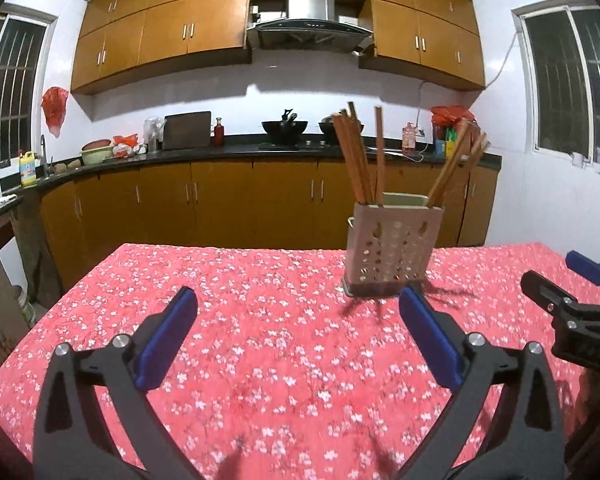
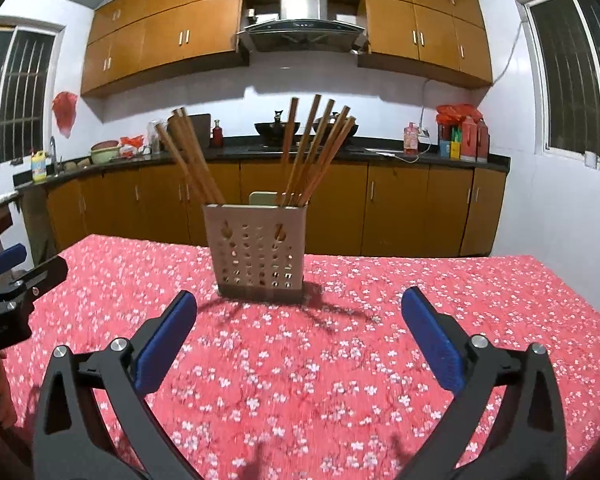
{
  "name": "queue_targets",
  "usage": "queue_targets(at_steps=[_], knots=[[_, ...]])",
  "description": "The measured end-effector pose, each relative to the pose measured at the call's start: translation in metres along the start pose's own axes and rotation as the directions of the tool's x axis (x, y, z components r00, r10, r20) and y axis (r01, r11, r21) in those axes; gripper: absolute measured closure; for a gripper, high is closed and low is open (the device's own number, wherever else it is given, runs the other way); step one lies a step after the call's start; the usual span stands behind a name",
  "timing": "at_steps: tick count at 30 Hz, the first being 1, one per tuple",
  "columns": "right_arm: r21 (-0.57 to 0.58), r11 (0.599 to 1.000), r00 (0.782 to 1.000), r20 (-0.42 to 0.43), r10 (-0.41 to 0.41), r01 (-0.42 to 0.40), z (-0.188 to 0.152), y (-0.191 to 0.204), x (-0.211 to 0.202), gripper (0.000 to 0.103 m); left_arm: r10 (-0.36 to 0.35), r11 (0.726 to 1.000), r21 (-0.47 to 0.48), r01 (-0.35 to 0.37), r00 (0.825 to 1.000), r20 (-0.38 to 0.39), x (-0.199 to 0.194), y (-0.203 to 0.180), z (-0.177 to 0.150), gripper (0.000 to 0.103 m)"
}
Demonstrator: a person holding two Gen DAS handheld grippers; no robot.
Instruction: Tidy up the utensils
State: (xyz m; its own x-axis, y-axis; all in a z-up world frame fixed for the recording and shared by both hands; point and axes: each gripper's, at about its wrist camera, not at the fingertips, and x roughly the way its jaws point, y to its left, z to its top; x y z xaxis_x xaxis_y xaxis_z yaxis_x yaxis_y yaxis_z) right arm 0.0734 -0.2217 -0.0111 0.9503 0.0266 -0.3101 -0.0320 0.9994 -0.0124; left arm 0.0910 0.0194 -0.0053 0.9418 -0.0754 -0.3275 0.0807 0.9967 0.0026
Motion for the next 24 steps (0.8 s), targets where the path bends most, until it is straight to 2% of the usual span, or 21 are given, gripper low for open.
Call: queue_targets(at_steps=[9,24], knots=[[0.008,1.0,1.0,-0.019,-0.013,0.014,-0.019,0.003,-0.013,0.002,0.0,1.0,0.001,0.0,1.0,-0.024,-0.008,-0.006,-0.014,0.004],[0.04,0.998,0.999,-0.033,-0.044,0.045,-0.028,-0.005,-0.021,0.002,0.018,1.0,-0.013,-0.019,1.0,-0.021,-0.021,-0.005,-0.023,0.004]])
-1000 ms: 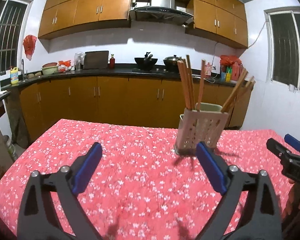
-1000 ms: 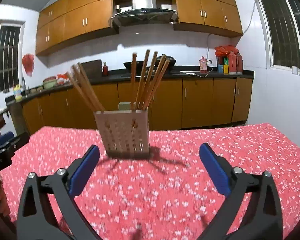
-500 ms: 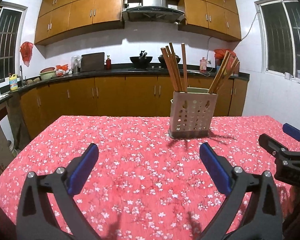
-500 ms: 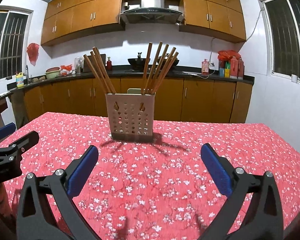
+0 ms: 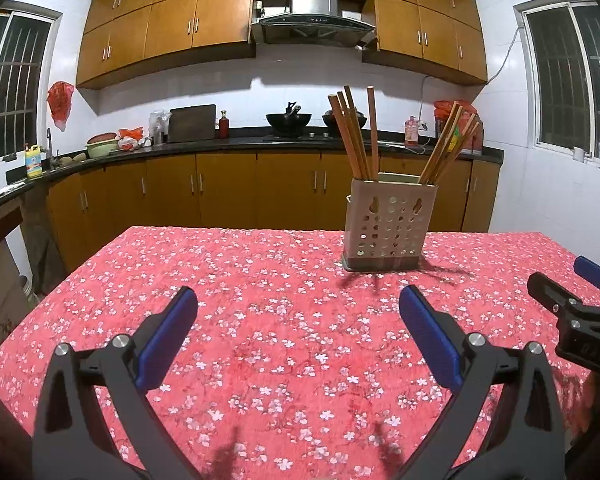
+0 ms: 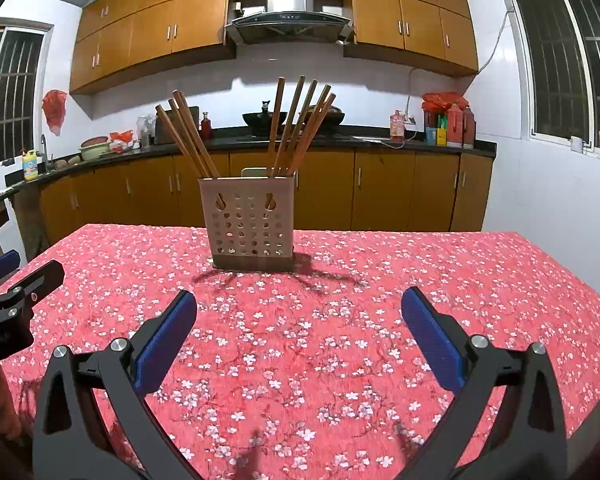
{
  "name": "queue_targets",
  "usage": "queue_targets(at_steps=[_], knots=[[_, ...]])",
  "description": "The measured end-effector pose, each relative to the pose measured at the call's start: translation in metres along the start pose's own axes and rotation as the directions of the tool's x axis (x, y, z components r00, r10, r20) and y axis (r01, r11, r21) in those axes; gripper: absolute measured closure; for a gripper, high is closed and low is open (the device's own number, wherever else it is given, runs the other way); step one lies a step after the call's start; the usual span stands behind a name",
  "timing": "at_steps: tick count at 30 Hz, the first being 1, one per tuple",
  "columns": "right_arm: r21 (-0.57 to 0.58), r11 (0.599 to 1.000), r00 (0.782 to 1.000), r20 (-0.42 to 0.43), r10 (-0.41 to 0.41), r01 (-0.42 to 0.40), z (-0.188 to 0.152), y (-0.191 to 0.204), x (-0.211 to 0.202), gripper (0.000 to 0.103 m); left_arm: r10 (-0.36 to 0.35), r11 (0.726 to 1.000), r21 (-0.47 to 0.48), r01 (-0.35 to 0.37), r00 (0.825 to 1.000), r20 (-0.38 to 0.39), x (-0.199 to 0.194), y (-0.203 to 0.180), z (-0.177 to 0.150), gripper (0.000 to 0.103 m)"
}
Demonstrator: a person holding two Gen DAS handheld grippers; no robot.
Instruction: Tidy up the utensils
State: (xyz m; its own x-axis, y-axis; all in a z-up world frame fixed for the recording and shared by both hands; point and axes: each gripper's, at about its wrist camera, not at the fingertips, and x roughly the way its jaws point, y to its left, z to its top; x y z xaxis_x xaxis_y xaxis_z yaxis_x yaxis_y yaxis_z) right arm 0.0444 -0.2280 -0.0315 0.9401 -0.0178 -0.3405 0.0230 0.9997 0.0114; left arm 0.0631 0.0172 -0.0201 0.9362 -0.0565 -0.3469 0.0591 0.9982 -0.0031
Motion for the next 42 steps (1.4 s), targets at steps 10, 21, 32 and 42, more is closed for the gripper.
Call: queue_targets(at_steps=[10,21,32,42], knots=[[0.004,1.0,1.0,-0.004,-0.005,0.005,-0.003,-0.0008,-0.0007,0.002,0.001,1.0,0.0,-0.001,1.0,-0.008,0.0019,-0.0014,-0.0017,0.004],[0.007,1.0,1.0,-0.009,-0.003,0.004,-0.003,-0.0018,-0.0001,0.002,0.001,1.0,-0.003,-0.002,1.0,-0.01,0.0017,-0.0022,-0.0022,0.004],[0.01,1.0,1.0,-0.012,-0.002,0.002,-0.004,-0.0027,-0.0001,0.002,0.001,1.0,-0.003,-0.001,1.0,-0.009,0.0018,-0.0018,-0.0021,0.004],[0.01,1.0,1.0,-0.011,-0.002,0.003,-0.0035,-0.0024,-0.0002,0.002,0.002,1.0,-0.004,-0.002,1.0,-0.01,0.0018,-0.0016,-0.0025,0.004]])
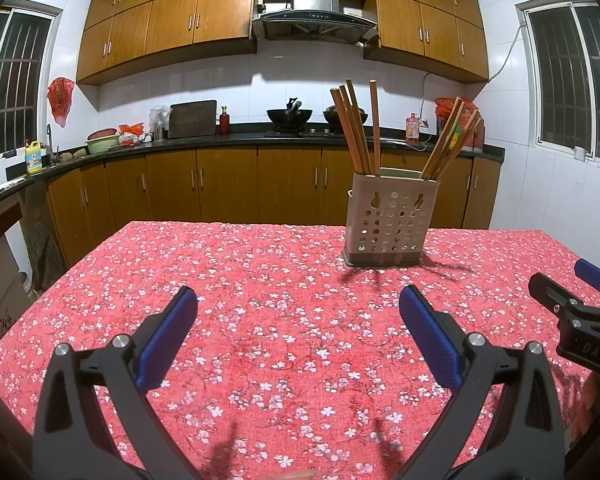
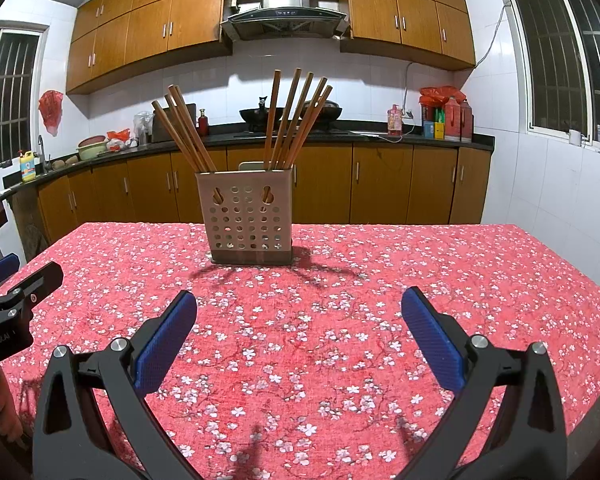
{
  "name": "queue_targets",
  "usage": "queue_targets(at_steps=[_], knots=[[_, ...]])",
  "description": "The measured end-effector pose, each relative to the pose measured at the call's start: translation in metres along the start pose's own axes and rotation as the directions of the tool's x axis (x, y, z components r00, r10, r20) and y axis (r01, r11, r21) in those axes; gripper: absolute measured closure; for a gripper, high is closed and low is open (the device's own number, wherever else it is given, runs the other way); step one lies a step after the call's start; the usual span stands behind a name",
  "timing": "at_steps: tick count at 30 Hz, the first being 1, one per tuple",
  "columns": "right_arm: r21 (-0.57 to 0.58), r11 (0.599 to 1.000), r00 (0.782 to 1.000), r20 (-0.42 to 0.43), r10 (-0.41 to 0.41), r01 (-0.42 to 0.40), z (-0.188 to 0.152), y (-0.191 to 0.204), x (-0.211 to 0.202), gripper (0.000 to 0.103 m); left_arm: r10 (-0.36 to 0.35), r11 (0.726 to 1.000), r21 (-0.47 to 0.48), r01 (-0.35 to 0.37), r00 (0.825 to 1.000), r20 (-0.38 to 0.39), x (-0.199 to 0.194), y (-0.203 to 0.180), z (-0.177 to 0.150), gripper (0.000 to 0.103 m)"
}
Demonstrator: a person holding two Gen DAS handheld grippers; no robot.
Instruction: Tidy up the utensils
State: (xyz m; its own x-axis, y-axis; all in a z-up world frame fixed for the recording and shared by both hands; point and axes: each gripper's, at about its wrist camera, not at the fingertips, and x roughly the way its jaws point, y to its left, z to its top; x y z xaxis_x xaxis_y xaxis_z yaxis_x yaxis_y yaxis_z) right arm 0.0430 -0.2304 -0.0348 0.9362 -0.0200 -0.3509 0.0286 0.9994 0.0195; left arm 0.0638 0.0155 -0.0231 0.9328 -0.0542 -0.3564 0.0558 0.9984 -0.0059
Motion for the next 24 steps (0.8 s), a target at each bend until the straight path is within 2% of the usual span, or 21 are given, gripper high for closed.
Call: queue_targets(at_steps=[24], knots=[[0.002,1.0,1.0,-0.003,0.001,-0.001,-0.0002,0.0004,0.0002,0.002,-0.001,1.0,-0.003,0.001,1.0,-0.006,0.0017,-0.0022,-0.0042,0.004]])
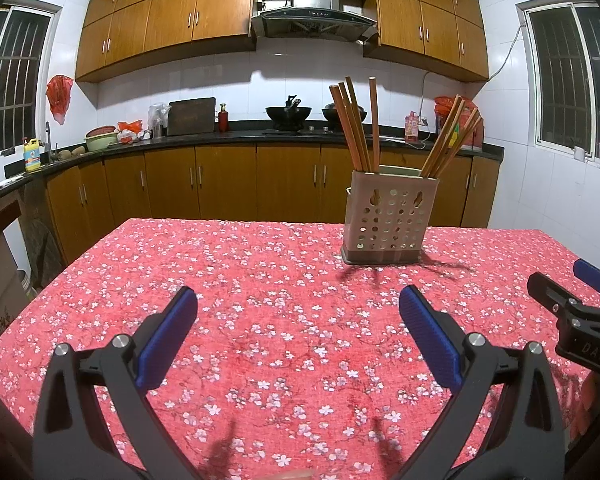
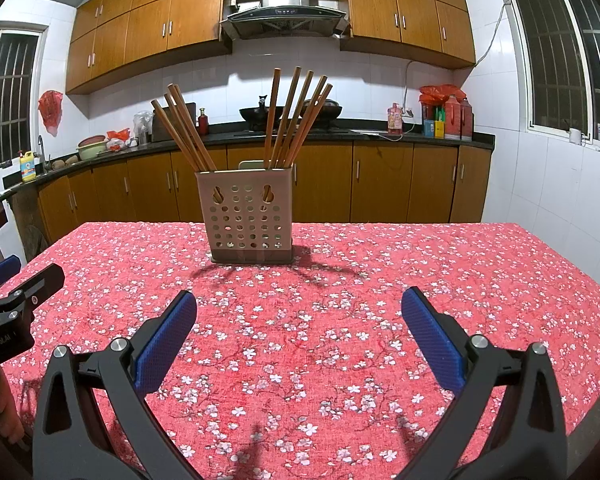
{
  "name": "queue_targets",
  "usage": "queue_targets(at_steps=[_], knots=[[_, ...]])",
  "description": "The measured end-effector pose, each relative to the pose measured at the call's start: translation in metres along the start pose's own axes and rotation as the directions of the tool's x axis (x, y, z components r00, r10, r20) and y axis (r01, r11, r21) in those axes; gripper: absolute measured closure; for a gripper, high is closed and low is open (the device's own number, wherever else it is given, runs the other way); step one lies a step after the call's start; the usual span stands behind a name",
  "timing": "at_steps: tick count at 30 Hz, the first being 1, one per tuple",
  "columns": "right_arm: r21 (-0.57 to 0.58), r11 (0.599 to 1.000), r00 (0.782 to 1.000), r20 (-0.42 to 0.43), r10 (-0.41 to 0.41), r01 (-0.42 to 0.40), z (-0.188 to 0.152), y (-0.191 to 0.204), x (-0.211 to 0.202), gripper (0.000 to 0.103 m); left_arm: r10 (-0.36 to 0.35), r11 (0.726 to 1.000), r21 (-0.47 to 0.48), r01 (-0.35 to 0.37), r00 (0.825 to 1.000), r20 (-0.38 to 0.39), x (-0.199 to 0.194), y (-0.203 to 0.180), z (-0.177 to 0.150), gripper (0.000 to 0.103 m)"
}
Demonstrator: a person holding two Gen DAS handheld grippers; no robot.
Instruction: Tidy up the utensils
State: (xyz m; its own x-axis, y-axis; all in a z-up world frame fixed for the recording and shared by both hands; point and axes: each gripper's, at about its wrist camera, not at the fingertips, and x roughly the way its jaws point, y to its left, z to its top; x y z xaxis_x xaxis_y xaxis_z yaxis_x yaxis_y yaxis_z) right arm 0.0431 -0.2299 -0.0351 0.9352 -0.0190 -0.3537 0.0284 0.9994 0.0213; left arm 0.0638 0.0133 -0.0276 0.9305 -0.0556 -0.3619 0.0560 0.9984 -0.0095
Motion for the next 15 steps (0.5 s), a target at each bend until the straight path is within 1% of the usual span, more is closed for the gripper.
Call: queue_targets(at_steps=[15], knots=[[0.001,1.0,1.0,-0.003,0.0,0.0,-0.0018,0.0016,0.0009,0.002,0.001,1.0,-0.001,-0.001,1.0,-0.002,0.0001,-0.0006,-0.0001,0.004]])
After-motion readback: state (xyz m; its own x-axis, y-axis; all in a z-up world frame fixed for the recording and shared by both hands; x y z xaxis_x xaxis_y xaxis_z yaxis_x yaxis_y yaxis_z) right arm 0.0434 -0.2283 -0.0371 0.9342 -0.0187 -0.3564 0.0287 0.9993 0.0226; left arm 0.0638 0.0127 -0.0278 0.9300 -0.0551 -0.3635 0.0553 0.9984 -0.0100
